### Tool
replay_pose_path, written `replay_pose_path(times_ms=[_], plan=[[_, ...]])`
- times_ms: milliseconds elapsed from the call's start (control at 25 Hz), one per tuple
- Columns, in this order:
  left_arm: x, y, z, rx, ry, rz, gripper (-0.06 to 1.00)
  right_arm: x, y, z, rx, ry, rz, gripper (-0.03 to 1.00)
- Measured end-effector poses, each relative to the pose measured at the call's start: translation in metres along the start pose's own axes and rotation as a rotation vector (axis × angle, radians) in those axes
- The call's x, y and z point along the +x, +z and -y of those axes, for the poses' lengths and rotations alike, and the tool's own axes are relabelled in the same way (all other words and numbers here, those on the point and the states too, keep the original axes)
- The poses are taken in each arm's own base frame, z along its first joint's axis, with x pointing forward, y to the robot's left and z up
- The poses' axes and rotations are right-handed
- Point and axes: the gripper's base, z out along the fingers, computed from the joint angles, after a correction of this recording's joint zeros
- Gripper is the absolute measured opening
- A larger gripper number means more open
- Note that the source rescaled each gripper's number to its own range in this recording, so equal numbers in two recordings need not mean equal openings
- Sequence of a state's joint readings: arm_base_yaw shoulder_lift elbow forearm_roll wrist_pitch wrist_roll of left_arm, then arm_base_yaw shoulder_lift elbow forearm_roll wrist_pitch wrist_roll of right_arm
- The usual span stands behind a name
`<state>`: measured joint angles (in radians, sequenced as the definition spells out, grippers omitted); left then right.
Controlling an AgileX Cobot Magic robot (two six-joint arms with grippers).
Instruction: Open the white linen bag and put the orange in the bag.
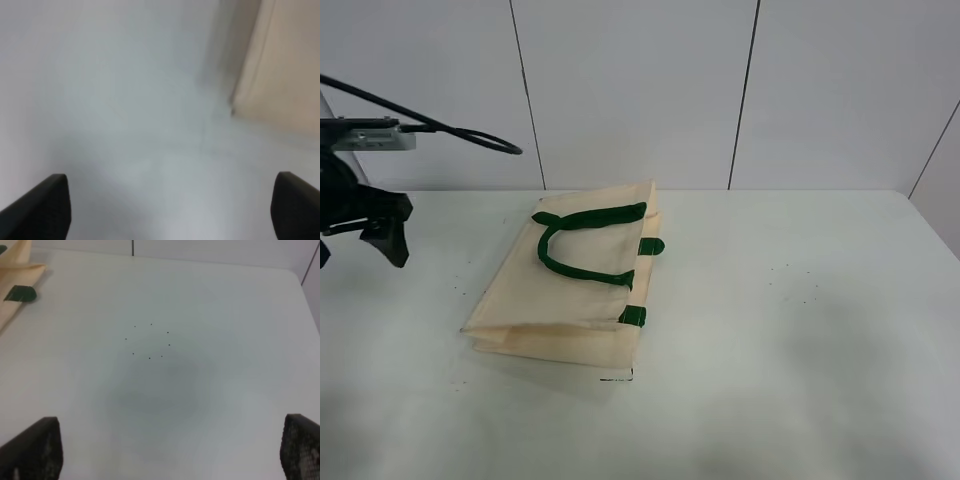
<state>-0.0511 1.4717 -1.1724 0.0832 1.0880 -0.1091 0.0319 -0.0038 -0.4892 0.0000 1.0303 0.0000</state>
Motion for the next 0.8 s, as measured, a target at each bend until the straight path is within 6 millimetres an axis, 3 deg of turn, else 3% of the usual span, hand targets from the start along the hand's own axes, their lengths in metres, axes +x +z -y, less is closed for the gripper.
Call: replay_pose_path(times_ms=[280, 560, 640, 800], plan=[[0.086, -0.013, -0.008, -0.003, -0.001, 0.033, 0.89, 0.0, 0.0, 0.0, 0.0, 0.0, 0.0, 1.0], [0.163, 0.007, -0.013, 0.006, 0.0, 0.125, 0.89, 0.0, 0.0, 0.0, 0.0, 0.0, 0.0, 1.0], [0.18, 0.011, -0.014, 0.007, 0.015, 0.158, 0.89, 0.0, 0.0, 0.0, 0.0, 0.0, 0.0, 1.0], [0.203, -0.003, -0.016, 0.022, 0.036, 0.303, 0.89, 0.0, 0.0, 0.0, 0.0, 0.0, 0.0, 1.0]])
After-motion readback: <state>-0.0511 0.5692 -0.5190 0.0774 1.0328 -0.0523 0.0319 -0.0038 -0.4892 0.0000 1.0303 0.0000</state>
